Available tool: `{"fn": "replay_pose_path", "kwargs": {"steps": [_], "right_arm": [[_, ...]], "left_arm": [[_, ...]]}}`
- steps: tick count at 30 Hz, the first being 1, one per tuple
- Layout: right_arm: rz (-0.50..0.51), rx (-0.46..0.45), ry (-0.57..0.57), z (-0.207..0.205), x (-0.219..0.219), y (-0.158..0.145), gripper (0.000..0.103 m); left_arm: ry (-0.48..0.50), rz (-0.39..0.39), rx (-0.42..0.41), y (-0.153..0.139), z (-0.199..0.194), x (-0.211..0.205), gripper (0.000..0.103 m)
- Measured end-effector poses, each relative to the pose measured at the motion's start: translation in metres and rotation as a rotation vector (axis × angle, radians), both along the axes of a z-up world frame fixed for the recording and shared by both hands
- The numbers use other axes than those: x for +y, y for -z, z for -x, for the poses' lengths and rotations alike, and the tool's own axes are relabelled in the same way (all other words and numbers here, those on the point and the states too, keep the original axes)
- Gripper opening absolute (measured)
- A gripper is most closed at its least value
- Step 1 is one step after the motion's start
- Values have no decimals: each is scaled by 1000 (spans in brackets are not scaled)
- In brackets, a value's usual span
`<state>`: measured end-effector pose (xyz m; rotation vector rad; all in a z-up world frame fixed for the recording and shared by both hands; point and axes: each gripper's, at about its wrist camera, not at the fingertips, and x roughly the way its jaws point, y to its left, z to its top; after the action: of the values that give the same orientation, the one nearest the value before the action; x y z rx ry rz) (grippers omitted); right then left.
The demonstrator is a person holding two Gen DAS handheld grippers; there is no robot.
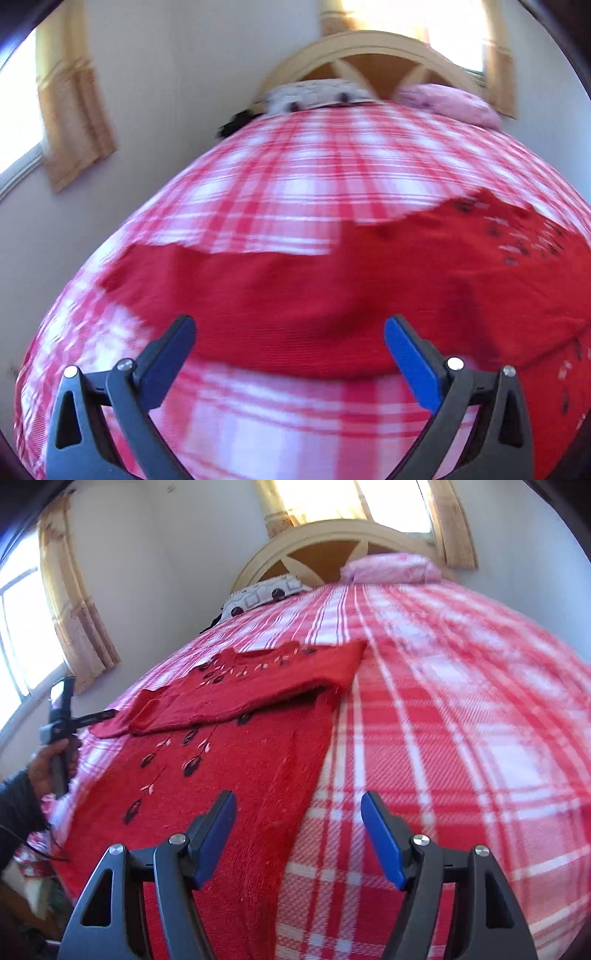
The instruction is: Fold small clothes
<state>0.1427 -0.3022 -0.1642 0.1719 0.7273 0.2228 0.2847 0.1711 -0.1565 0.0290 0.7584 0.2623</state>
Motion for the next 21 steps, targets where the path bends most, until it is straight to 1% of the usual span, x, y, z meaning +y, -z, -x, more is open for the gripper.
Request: {"fn": "replay_pose_path", "kwargs": {"steps": [3,5,7,9,10,11,12,13,14,15,16,18,21], "right_arm": [[63,-36,3,1,5,-15,70],[78,-42,-12,0,9,-20,70],[86,-41,-31,-2,17,-24,70],[95,-43,-49,-6,27,-26,71],[98,-44,-58,-8,33,-27,71],[100,-44,-69,-11,39,-27,71],[104,-42,-83,-13,45,-27,71],[110,-40,-94,-15,51,-27,71],[116,-38,-104,-17,57,-26,71],[121,-34,-116,-19,63,-26,71],[125,-29,-126,-21,69,-25,71],[128,-18,-138,-24,77,-22,71],[131,-1,-156,-26,87,-17,71]], "left_arm": [[-153,29,7,3,1,60,103],[-256,47,8,6,0,96,103],[-361,94,-5,8,0,137,103],[-413,165,-23,12,-2,163,102],[-431,192,-30,14,-2,172,101],[-451,246,-44,17,-5,184,98],[-461,280,-47,20,-7,190,95],[-476,325,-47,24,-11,198,94],[-480,352,-48,27,-14,200,92],[-483,381,-44,32,-19,203,86],[-486,395,-35,34,-22,202,84],[-490,416,-11,43,-30,203,83],[-502,403,-20,42,-37,201,83]]}}
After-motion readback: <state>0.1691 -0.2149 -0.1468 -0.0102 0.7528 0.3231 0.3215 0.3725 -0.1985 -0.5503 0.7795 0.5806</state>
